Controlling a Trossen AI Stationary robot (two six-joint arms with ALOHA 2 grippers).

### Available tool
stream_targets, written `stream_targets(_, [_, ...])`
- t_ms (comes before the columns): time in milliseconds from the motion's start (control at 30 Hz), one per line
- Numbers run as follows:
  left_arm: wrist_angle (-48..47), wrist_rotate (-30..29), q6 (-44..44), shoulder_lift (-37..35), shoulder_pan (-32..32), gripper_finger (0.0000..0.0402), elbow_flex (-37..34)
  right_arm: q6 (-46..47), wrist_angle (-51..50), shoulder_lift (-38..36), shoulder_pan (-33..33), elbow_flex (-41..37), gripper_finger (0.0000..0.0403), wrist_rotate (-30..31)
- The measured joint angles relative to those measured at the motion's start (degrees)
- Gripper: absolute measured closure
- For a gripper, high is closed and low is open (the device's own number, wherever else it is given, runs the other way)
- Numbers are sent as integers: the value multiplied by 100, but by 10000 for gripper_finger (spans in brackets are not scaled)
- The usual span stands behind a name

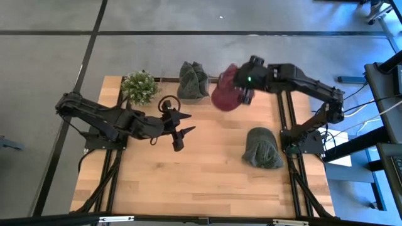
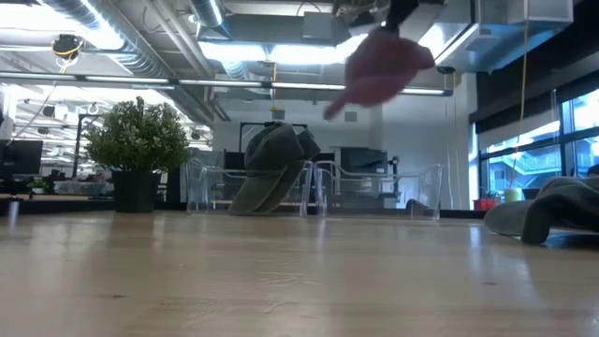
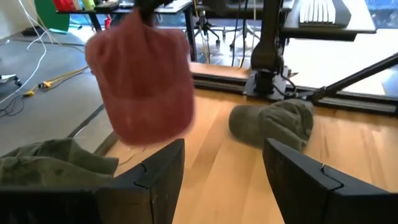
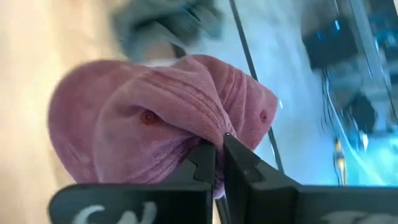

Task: Pick & Place hat
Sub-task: Put the light pink cap into the right transparent bin

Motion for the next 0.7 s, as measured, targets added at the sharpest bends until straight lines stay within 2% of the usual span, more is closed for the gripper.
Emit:
stream_targets(167, [-34,4,-7,7,0,190,-2,37,-18,0,-901,-246,388,-6])
stream_targets(367, [-39,-19,-2,10,0,190,-2,12,321,5,-1771,-893,388,-15])
stream_targets(700, [-72,-148,7,10,0,190,-2,-264,1593,9,-2660,-2178,388,-179])
